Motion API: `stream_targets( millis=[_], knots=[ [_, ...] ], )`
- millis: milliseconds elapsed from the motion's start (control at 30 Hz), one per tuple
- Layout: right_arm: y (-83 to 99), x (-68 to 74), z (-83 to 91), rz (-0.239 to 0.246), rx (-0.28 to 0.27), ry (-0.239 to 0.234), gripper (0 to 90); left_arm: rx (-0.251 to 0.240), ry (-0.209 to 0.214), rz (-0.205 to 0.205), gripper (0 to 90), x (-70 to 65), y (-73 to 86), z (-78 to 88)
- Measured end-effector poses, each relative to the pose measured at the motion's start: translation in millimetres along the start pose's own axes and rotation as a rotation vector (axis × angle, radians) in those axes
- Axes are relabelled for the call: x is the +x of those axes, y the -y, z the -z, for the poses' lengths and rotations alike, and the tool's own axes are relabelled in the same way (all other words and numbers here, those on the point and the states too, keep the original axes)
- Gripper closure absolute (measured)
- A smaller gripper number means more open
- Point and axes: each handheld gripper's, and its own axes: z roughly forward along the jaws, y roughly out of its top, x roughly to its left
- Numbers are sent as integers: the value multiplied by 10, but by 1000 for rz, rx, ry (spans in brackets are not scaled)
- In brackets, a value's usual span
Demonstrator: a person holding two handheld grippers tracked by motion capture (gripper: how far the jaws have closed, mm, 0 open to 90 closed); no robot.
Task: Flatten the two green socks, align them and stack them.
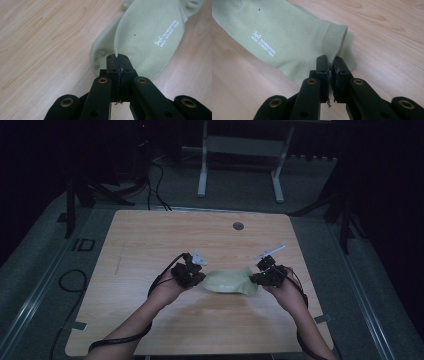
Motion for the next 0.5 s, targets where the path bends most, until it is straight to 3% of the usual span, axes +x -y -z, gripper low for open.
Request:
stream_targets(
  millis=[167,333,500],
  knots=[
    [-68,-87,-170,-14,45,-1,849,32,-9,8,886,71,-5,-167],
    [-97,-184,-368,-40,89,-13,848,41,5,46,886,176,31,-316],
    [-103,-204,-482,-47,107,-6,847,67,9,59,885,223,57,-462]
  ],
)
